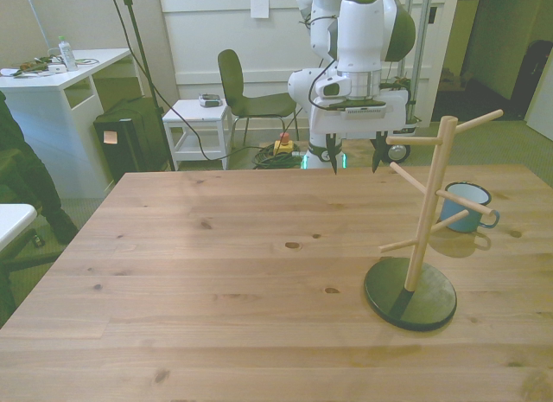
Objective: Hang the mug
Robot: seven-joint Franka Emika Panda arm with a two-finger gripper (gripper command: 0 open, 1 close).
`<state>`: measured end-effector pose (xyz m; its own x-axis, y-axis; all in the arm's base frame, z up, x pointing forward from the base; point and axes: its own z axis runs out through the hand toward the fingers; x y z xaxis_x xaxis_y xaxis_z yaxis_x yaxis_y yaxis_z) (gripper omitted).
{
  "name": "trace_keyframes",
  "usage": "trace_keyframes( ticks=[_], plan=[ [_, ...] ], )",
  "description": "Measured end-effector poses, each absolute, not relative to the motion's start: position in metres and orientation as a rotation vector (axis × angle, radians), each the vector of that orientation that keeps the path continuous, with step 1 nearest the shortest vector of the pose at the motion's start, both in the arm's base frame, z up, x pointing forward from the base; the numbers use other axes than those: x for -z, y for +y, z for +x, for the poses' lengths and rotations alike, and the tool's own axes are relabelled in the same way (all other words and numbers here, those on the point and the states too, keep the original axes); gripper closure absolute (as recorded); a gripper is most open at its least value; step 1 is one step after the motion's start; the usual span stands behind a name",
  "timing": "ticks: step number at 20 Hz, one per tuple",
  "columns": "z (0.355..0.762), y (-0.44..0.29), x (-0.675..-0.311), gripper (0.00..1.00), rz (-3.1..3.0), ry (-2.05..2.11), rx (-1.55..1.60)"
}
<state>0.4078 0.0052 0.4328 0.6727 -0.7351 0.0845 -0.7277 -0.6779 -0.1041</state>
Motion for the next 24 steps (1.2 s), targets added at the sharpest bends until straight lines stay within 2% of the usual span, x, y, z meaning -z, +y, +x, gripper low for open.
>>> trace_keyframes(
  ticks=[8, 17, 24],
  plan=[
    [0.405, 0.043, -0.443, 0.0, -2.861, 1.109, 0.226],
    [0.397, 0.182, -0.476, 0.0, -2.982, 0.868, 0.405],
    [0.425, 0.224, -0.461, 0.0, -3.068, 0.746, 0.375]
  ],
)
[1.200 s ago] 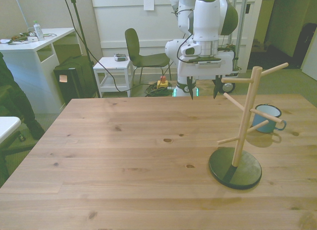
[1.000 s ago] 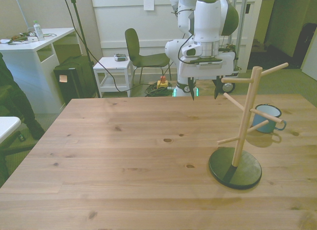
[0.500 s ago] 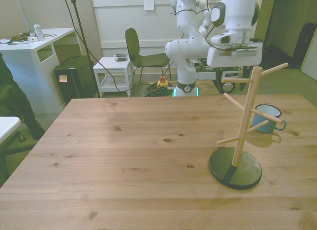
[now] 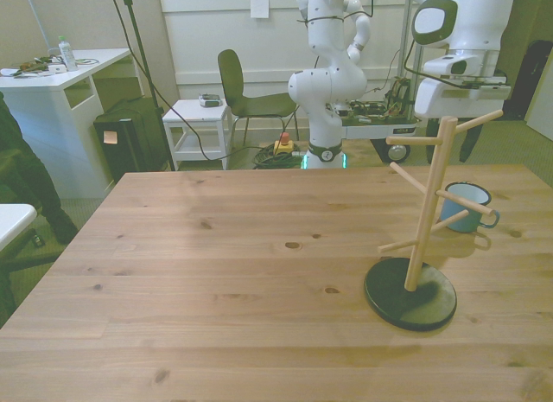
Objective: Hang the mug
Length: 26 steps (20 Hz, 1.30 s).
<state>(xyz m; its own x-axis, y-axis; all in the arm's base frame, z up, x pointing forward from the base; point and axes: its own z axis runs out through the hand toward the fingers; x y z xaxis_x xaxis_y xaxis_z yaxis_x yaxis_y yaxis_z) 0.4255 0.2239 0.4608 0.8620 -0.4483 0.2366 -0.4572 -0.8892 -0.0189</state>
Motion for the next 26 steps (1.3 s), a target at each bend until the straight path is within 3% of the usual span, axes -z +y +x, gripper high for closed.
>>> trace_keyframes(
  ticks=[14, 19, 20, 26],
  plan=[
    [0.444, 0.285, -0.41, 0.0, 2.994, -0.587, -0.297],
    [0.451, 0.293, -0.41, 0.0, 3.001, -0.583, -0.301],
    [0.452, 0.293, -0.409, 1.0, 3.0, -0.583, -0.301],
    [0.457, 0.294, -0.399, 1.0, 2.988, -0.576, -0.29]
  ],
)
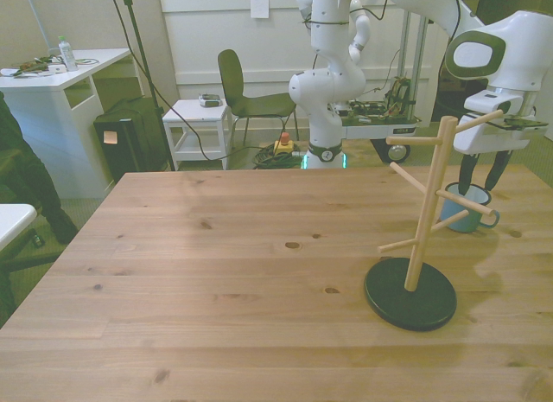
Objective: Hang the mug
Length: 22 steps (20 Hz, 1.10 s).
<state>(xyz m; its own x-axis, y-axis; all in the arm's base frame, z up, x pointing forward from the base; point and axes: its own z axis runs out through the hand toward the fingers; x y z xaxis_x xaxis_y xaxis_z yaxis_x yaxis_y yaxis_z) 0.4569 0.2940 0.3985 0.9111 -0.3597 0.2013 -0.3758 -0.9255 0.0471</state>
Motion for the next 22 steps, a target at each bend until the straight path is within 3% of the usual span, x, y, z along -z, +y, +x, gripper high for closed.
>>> trace_keyframes(
  ticks=[22],
  plan=[
    [0.469, 0.272, -0.385, 1.0, 2.981, -0.633, -0.291]
  ],
)
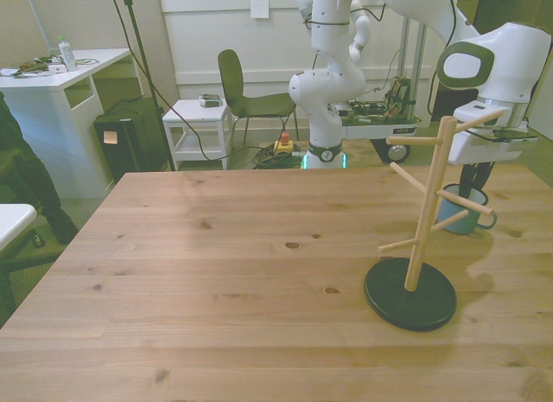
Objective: Hang the mug
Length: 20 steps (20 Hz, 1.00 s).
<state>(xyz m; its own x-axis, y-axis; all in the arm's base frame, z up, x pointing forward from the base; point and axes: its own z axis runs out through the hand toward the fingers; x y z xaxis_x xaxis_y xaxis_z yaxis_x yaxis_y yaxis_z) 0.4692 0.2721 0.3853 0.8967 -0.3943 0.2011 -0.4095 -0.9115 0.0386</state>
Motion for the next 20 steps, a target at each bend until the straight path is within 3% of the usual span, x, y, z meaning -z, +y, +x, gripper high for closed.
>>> trace_keyframes(
  ticks=[10, 20],
  plan=[
    [0.477, 0.258, -0.386, 1.0, 2.969, -0.728, -0.308],
    [0.49, 0.231, -0.44, 1.0, 2.963, -0.841, -0.436]
  ],
)
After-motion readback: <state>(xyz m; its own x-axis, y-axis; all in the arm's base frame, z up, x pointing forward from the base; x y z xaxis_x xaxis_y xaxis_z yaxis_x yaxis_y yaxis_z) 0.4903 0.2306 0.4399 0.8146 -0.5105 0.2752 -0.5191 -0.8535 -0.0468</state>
